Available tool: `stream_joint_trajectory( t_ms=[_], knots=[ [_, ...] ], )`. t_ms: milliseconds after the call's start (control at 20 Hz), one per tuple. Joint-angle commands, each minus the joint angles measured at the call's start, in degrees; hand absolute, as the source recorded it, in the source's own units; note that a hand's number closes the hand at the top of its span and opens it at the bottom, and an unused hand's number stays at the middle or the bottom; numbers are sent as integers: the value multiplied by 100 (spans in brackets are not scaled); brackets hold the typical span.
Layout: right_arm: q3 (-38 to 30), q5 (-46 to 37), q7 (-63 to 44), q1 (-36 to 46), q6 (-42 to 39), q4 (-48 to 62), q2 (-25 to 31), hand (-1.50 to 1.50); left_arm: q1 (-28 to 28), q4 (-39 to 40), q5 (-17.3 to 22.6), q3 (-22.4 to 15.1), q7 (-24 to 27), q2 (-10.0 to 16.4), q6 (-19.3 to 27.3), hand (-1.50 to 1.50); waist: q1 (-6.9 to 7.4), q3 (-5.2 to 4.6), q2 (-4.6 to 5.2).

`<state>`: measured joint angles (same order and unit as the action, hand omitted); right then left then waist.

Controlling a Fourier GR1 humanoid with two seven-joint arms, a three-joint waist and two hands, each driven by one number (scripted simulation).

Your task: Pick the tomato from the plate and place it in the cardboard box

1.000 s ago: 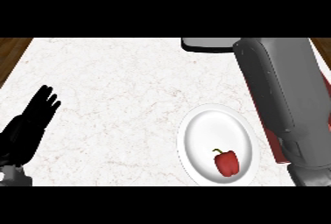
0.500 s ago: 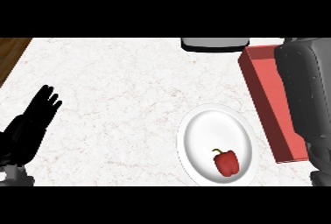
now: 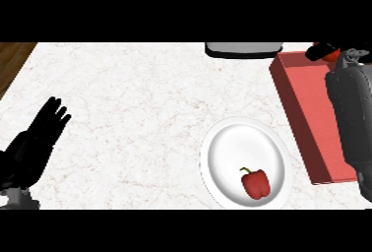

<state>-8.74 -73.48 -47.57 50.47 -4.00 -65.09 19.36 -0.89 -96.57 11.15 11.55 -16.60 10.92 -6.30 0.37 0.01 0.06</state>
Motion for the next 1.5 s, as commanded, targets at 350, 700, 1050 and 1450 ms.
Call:
stream_joint_trajectory(
  t_ms=[350,700,1050,1450],
  knots=[
    [-899,965,64,-1039,167,387,-132,-150,-106,235,69,174,141,87,-100,0,-55,0,-8],
    [-752,1343,1112,-1463,1117,79,-346,-150,-249,141,189,198,-191,159,-139,0,-43,1,-15],
    [-1524,1818,1183,-1616,3012,-835,-673,-150,103,166,189,283,137,126,-238,0,-54,4,-25],
    [-1745,2695,907,-2612,2569,-2860,-684,-150,-19,-133,93,171,-211,62,-44,0,-103,-1,-36]
  ],
)
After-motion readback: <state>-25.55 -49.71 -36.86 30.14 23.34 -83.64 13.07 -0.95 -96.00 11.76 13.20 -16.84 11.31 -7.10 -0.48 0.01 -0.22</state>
